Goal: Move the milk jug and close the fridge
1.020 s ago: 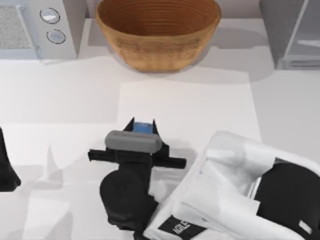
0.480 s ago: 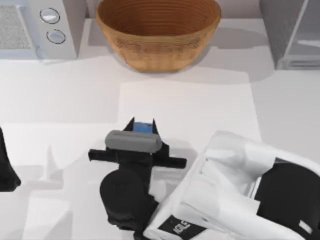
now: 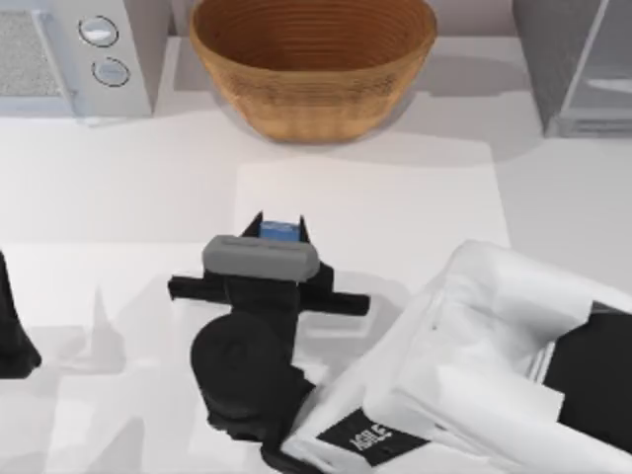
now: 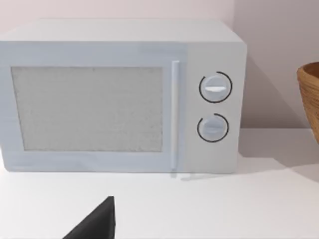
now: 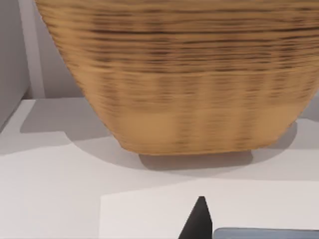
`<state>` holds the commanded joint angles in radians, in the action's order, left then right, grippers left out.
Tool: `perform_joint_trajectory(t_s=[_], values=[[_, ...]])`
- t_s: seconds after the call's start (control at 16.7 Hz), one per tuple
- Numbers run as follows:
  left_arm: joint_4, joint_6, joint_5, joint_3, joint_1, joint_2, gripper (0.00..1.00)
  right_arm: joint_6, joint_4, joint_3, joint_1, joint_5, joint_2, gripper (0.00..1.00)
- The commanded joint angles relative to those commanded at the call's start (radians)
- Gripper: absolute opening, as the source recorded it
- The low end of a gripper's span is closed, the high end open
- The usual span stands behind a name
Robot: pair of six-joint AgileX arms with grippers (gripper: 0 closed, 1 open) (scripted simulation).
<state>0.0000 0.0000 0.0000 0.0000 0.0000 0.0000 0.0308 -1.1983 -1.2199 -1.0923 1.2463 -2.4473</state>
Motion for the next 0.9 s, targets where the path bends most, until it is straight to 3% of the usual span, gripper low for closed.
perform_joint_trajectory(t_s=[0.24, 0.42, 0.66, 0.9], values=[[0.0, 0.0, 0.0, 0.0, 0.0, 0.0, 1.0, 0.002, -0.002, -0.002, 0.002, -0.002, 0.0, 0.0], [0.0, 0.0, 0.0, 0.0, 0.0, 0.0, 1.0, -0.001, -0.002, 0.042, 0.059, -0.066, 0.055, 0.0], [0.0, 0.0, 0.0, 0.0, 0.0, 0.0, 1.0, -0.01, 0.006, 0.19, 0.254, -0.288, 0.224, 0.0], [0.0, 0.0, 0.0, 0.0, 0.0, 0.0, 1.0, -0.017, 0.024, 0.399, 0.534, -0.618, 0.463, 0.0]])
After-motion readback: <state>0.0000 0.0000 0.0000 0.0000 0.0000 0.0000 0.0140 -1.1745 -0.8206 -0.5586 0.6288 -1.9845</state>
